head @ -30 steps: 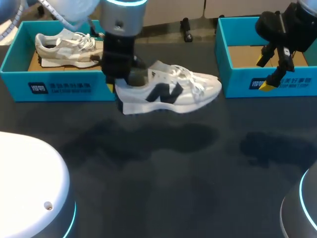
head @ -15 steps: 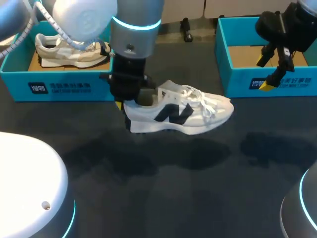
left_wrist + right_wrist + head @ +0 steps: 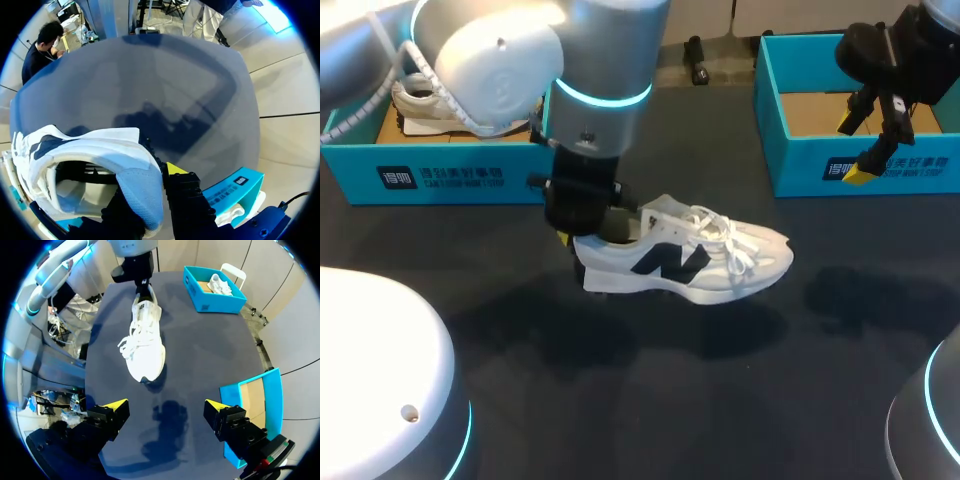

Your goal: Take the shoe out of the shoebox, open the shoe tongue, remove and reinsert the insole, then place the shoe into the shoebox

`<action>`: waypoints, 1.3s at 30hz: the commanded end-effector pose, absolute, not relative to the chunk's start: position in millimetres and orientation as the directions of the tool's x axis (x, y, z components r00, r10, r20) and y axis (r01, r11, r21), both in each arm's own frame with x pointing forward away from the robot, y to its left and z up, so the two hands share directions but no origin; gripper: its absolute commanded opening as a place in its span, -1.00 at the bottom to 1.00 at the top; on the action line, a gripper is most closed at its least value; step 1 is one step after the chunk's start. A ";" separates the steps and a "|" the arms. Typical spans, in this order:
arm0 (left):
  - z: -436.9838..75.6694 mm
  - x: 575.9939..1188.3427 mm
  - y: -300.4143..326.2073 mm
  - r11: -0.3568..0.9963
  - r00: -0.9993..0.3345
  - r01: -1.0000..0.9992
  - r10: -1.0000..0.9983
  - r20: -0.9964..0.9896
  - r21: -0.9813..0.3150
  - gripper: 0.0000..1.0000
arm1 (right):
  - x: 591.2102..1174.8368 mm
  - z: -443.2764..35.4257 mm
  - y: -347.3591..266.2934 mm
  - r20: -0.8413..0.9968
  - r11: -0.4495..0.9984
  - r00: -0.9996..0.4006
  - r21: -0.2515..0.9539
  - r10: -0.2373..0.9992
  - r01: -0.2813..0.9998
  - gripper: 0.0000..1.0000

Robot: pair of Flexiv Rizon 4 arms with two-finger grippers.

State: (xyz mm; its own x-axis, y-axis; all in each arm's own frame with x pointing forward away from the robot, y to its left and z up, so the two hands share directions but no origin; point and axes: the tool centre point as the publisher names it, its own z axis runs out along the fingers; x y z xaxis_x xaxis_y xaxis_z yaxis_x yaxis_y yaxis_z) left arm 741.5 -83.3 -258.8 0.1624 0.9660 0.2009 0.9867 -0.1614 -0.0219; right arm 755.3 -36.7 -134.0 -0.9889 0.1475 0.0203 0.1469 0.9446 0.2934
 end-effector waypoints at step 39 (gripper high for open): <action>-390.6 732.0 -62.7 -0.095 0.101 0.995 0.970 0.222 -0.038 -0.73 | 757.4 -134.1 -35.5 0.024 0.946 -0.989 0.290 0.147 0.147 1.00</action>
State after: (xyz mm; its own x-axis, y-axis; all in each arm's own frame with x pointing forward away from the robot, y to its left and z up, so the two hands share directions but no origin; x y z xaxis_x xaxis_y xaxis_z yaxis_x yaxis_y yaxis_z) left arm 730.9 -64.6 -388.4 0.1021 0.9694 0.2231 0.9947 -0.0962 -0.0372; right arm 755.3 -36.6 -134.0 -0.9889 0.1474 0.0203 0.1469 0.9447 0.2933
